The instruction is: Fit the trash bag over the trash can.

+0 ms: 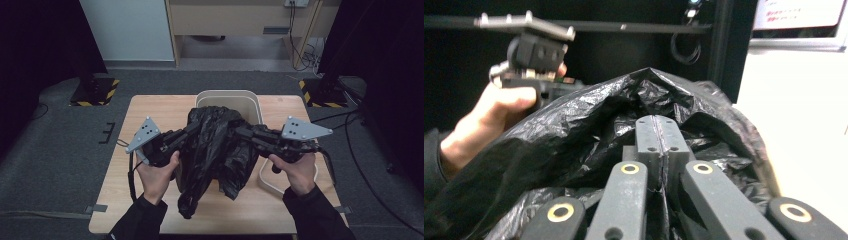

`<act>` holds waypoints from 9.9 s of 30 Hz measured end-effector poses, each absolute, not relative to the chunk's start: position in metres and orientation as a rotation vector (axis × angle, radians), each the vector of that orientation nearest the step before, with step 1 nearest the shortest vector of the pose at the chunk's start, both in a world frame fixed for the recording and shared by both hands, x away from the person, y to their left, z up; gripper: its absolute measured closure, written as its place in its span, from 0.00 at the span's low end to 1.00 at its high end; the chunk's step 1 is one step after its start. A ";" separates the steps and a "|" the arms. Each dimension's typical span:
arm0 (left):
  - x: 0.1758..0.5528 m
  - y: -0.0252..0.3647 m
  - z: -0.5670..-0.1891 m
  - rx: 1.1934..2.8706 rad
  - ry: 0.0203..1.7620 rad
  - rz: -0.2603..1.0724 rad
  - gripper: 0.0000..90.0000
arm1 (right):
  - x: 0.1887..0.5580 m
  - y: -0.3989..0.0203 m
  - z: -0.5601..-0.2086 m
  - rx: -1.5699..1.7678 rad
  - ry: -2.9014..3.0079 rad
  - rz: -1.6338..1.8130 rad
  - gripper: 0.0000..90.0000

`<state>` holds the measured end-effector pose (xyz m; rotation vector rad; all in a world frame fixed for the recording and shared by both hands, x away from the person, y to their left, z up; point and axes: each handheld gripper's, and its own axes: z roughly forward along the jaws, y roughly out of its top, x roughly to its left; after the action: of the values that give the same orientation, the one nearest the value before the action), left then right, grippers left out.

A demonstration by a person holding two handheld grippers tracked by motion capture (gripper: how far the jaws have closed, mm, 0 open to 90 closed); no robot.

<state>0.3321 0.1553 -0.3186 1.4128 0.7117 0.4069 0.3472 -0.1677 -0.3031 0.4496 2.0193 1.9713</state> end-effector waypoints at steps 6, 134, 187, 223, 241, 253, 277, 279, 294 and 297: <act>0.342 0.170 -0.322 1.392 0.762 0.442 0.98 | 0.359 -0.206 -0.300 0.552 1.893 2.037 1.00; 0.337 0.156 -0.311 1.554 0.597 0.505 1.00 | 0.377 -0.234 -0.308 0.588 1.826 2.056 0.98; 0.361 0.156 -0.317 1.469 0.662 0.568 0.95 | 0.407 -0.212 -0.306 0.620 1.862 2.007 0.95; 0.448 0.154 -0.344 1.590 1.041 0.463 0.98 | 0.494 -0.204 -0.377 1.068 2.092 1.525 1.00; 0.414 0.189 -0.332 1.430 1.006 0.565 0.41 | 0.478 -0.237 -0.375 1.085 1.978 1.649 0.60; 0.333 0.176 -0.318 1.406 0.763 0.420 0.31 | 0.409 -0.257 -0.312 0.862 1.775 1.927 0.37; 0.323 0.155 -0.358 1.602 0.703 0.314 0.77 | 0.361 -0.241 -0.321 0.723 1.926 2.056 0.97; 0.322 0.155 -0.359 1.607 0.702 0.320 0.78 | 0.356 -0.243 -0.324 0.716 1.943 2.052 0.98; 0.326 0.156 -0.372 1.627 0.749 0.299 0.65 | 0.353 -0.238 -0.362 0.813 2.094 1.806 0.99; 0.324 0.168 -0.363 1.568 0.756 0.341 0.61 | 0.358 -0.235 -0.371 0.828 2.111 1.750 0.99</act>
<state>0.3239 0.1676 -0.3632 1.5684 0.7555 0.3415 0.3580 -0.2353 -0.3712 0.8276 2.1105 1.7499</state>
